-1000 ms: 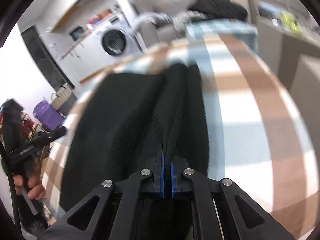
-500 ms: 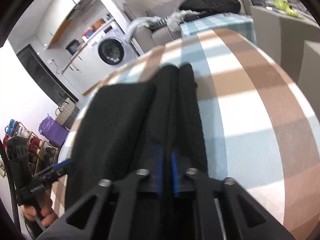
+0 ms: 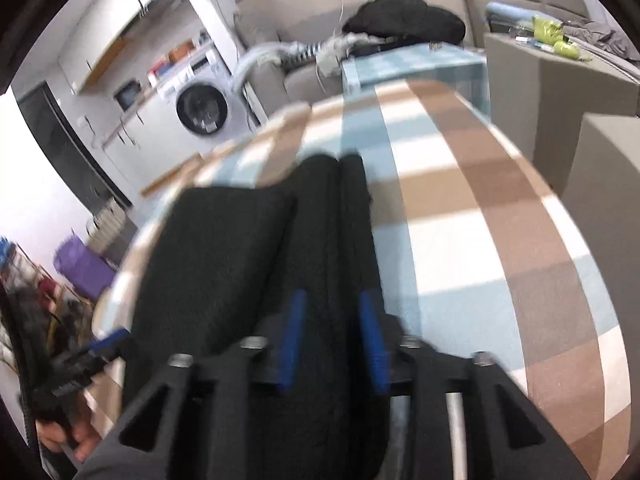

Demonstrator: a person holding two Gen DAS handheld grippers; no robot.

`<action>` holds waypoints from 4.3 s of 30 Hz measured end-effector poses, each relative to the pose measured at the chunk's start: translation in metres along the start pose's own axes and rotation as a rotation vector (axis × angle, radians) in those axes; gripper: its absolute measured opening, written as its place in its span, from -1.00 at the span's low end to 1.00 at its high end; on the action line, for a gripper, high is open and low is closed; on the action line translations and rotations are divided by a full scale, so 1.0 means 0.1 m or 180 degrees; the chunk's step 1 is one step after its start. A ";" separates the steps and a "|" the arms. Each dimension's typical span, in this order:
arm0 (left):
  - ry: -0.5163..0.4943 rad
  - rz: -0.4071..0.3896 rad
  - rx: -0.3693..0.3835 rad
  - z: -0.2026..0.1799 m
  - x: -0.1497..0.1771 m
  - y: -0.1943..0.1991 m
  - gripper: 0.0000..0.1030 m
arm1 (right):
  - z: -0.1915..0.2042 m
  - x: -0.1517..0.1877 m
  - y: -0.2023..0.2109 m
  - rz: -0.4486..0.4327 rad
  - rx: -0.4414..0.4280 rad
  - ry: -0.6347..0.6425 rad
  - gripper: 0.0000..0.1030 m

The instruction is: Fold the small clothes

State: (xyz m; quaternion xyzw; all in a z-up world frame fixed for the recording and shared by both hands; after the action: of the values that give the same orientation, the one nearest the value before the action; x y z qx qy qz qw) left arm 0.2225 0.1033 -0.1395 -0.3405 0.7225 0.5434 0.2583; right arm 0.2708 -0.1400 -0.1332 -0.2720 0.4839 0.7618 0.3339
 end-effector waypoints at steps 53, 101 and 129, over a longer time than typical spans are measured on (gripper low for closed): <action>-0.0476 0.0420 0.0364 -0.19 0.72 0.60 0.23 | 0.09 0.82 0.48 0.0449 -0.0958 -0.0082 -0.50; -0.0338 0.0240 0.0536 -0.32 0.39 0.37 0.25 | 0.32 0.85 1.07 -0.0184 -0.0768 0.0455 -0.85; -0.0311 0.0274 0.0399 -0.21 0.44 0.30 0.25 | -0.20 0.94 0.93 0.0160 -0.0419 -0.0161 -0.67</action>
State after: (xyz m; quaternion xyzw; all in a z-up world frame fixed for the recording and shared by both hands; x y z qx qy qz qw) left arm 0.1710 0.0790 -0.1480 -0.2654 0.7556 0.5237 0.2905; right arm 0.1416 -0.1638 -0.1587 -0.2618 0.4310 0.8067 0.3081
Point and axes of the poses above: each gripper's, at about its wrist camera, not at the fingertips, and y roughly against the way its jaws point, z to its left, x to its underside, the point moved 2 cm from there along -y, roughly the way its jaws point, and after that the axes turned 13 degrees about -z, right-handed, at the moved point
